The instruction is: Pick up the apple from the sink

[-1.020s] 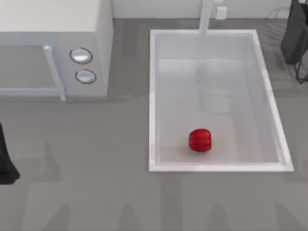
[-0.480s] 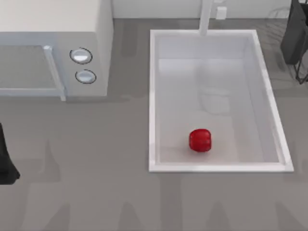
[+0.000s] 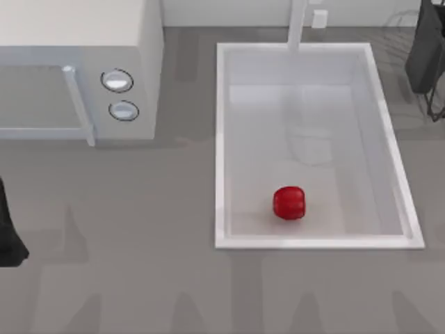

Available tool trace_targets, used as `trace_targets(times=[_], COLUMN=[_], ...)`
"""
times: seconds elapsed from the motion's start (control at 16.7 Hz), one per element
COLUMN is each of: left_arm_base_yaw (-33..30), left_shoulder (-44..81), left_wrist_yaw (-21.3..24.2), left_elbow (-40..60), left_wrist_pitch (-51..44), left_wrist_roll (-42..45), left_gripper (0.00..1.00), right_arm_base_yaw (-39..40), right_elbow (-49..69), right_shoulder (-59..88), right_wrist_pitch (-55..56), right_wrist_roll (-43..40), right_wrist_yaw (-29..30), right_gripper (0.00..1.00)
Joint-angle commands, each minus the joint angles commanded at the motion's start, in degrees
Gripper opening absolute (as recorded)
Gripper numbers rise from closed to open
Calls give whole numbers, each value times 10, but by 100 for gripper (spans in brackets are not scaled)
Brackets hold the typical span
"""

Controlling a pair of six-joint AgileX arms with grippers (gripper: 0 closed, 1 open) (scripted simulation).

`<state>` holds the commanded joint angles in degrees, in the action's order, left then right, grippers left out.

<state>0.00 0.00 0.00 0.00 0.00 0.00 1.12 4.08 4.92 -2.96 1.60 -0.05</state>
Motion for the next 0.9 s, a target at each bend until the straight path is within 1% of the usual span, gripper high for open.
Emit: trace_targets(times=[0.18,0.36,0.9], left_arm_base_yaw=[0,0,0], left_shoulder=[0,0,0], left_wrist_yaw=[0,0,0], left_elbow=[0,0,0], left_wrist_pitch=[0,0,0], left_wrist_roll=[0,0,0], left_gripper=[100,100,100], right_arm_base_yaw=[21,51,170], right_elbow=[75,183,615], right_shoulder=[91,222,741], right_wrist_pitch=[-52,-125,-400], right_wrist_roll=[27,65,198], right_wrist_yaw=[-1,-1,-1], right_gripper=[100,100,100])
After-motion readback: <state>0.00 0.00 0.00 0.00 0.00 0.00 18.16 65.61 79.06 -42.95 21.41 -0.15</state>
